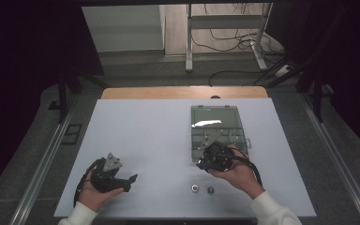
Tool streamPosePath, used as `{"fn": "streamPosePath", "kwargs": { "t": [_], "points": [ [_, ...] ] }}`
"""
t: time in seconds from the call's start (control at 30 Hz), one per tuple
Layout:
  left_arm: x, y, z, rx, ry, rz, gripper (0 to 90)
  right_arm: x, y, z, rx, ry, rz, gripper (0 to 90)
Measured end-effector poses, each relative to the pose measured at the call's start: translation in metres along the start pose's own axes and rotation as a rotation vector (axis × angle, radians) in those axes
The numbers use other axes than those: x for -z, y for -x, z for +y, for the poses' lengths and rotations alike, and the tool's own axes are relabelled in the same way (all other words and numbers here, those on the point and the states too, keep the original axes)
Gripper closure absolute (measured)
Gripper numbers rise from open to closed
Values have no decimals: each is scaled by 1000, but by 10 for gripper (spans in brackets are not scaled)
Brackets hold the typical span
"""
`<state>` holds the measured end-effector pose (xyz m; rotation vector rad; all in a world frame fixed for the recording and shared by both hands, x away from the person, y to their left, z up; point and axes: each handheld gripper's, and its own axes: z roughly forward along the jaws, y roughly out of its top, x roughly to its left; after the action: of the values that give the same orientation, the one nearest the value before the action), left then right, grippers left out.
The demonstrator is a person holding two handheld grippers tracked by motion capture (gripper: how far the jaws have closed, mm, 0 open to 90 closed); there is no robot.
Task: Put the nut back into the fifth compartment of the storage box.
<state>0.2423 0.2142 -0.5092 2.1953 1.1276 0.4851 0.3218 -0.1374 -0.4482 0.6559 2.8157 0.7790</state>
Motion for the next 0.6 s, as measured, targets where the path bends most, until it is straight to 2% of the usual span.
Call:
{"fn": "streamPosePath", "kwargs": {
  "t": [0.37,0.6],
  "points": [
    [0,0,0,6,4,0,112,-4,21,7,-59,21,-42,700],
    [0,0,0,1,3,0,112,-10,31,13,-68,24,-63,700]
  ]
}}
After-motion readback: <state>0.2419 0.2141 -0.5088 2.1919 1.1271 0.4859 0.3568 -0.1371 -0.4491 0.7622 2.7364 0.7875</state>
